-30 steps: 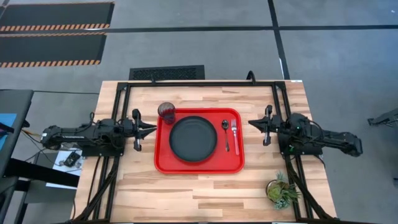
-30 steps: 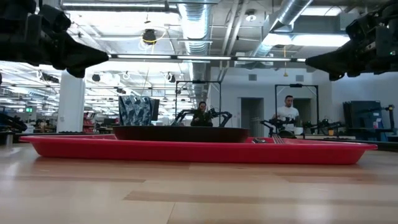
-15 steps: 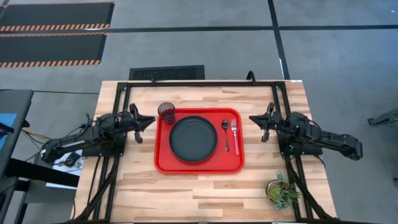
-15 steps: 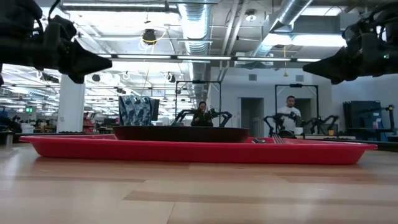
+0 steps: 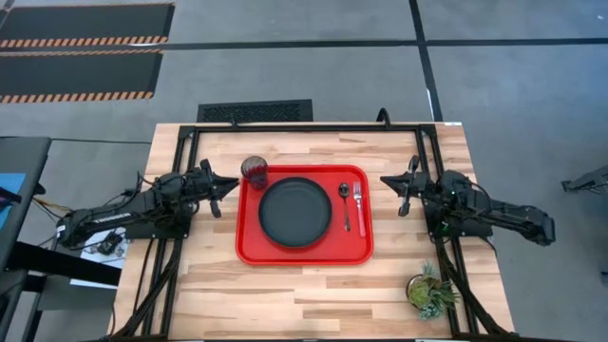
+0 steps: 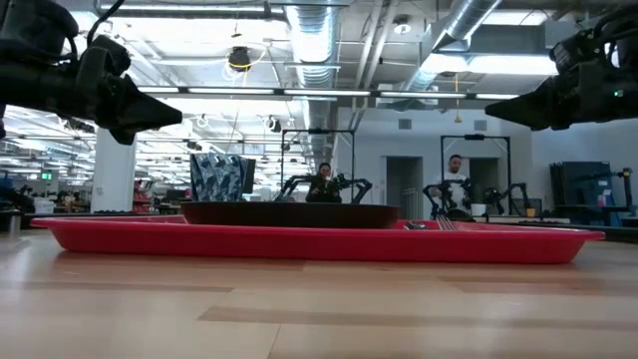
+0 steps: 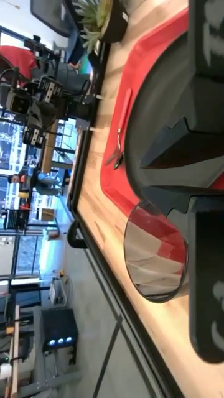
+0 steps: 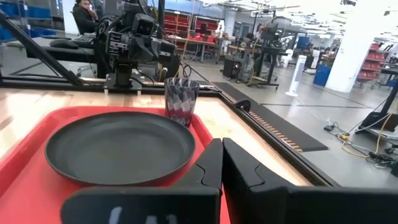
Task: Pick and place plate/cup/fork/spoon on tray
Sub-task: Return to Home Position
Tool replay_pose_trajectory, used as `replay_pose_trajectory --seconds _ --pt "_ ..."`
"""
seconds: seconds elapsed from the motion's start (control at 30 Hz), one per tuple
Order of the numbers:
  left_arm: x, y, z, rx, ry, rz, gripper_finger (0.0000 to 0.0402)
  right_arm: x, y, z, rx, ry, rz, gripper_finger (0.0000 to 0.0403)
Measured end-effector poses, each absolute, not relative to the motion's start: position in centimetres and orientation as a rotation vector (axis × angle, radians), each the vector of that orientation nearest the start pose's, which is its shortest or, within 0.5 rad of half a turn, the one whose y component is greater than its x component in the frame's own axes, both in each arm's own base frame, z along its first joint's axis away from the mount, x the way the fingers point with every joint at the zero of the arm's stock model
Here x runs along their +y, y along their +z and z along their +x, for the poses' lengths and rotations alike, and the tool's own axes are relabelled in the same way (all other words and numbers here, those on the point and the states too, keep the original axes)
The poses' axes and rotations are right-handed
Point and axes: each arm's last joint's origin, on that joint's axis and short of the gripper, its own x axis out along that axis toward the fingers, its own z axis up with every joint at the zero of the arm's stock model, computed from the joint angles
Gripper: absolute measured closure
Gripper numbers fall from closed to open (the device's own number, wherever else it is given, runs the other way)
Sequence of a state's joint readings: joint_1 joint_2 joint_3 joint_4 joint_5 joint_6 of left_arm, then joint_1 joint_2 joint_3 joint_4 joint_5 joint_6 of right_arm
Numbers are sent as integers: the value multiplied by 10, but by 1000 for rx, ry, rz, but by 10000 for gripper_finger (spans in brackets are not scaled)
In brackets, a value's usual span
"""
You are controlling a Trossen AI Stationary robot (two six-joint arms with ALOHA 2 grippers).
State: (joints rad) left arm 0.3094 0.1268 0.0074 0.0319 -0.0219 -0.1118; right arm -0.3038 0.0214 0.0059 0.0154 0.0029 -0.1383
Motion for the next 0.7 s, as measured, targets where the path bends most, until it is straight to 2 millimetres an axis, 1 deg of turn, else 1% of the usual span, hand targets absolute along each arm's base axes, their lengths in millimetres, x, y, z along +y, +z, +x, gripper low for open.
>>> replay_pose_trajectory --seconds 0.27,0.7 --pt "33 159 100 66 336 -138 359 -30 165 94 22 -306 -138 382" --pt "32 159 100 67 336 -139 358 -30 165 94 22 -305 -138 377"
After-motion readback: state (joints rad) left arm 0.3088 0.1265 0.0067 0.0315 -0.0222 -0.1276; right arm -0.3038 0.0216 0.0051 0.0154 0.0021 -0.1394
